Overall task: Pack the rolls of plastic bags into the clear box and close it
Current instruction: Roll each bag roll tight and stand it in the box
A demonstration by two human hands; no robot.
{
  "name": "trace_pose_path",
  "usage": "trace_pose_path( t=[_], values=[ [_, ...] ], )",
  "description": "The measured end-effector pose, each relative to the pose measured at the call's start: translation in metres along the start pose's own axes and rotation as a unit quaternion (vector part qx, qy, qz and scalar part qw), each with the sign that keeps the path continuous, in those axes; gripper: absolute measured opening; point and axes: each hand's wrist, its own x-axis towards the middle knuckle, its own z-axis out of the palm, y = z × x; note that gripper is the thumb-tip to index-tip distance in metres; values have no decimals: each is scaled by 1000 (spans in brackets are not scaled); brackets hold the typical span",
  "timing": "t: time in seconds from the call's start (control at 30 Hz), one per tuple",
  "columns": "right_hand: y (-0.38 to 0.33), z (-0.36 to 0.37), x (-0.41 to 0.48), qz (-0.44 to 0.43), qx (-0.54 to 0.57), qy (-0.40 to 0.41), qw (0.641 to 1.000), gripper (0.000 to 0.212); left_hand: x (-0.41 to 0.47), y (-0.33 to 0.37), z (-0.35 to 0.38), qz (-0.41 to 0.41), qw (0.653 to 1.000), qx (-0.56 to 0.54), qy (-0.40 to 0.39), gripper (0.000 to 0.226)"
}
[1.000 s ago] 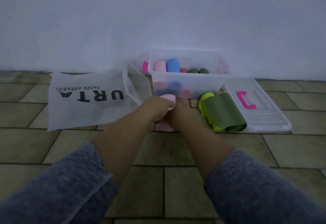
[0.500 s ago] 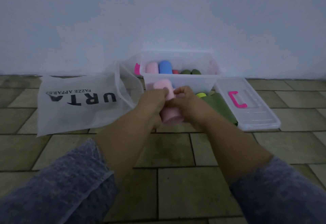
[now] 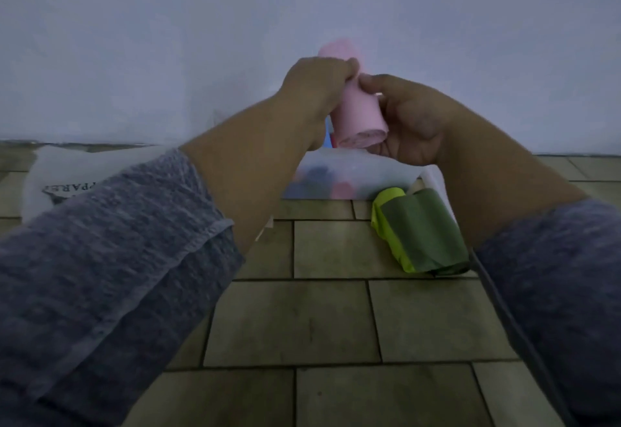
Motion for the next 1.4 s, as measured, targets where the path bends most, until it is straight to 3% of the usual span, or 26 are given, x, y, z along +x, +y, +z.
trace_pose_path(
  t=[0.07, 0.17, 0.23, 0.3, 0.43, 0.5, 0.57, 0.67, 0.77, 0.9, 1.0, 1.13, 1.4],
  values=[
    [-3, -4, 7, 7, 9, 9, 1000, 51, 6, -2, -2, -36, 998, -41, -4, 25],
    [-6, -6, 19, -21, 46, 23, 998, 32, 15, -11, -8, -79, 996, -40, 1, 29],
    [-5, -8, 28, -1, 22, 37, 999, 45, 20, -16, -9, -86, 996, -25, 5, 33],
    [-5, -8, 32, 23, -41, 40, 998, 51, 22, -18, -8, -68, 997, 26, 8, 30],
    [-10, -9, 37, 23, -86, 49, 995, 31, 28, -16, -9, 27, 978, 203, 27, 46],
    [-13, -13, 40, 16, -88, 85, 992, 20, 31, -17, -18, 59, 933, 354, 25, 71],
    [-14, -19, 45, 28, -115, 139, 983, 12, 33, -24, -31, 48, 857, 513, 21, 93],
    [-8, -29, 55, 71, -196, 198, 958, 24, 34, -39, -45, 17, 785, 619, -25, 107],
    [-1, -24, 66, 86, -285, 210, 931, 34, 36, -49, -50, 12, 785, 619, -34, 114],
    [7, -8, 83, 81, -370, 179, 908, 11, 38, -54, -53, 16, 793, 609, -32, 114],
    [9, -5, 90, 87, -446, 170, 875, 11, 38, -55, -54, 28, 796, 604, -29, 114],
    [11, -11, 94, 69, -567, 172, 802, 39, 38, -56, -54, 34, 799, 600, -26, 113],
    [15, -5, 94, 55, -705, 195, 680, 48, 41, -58, -55, 29, 799, 600, -29, 113]
  ],
)
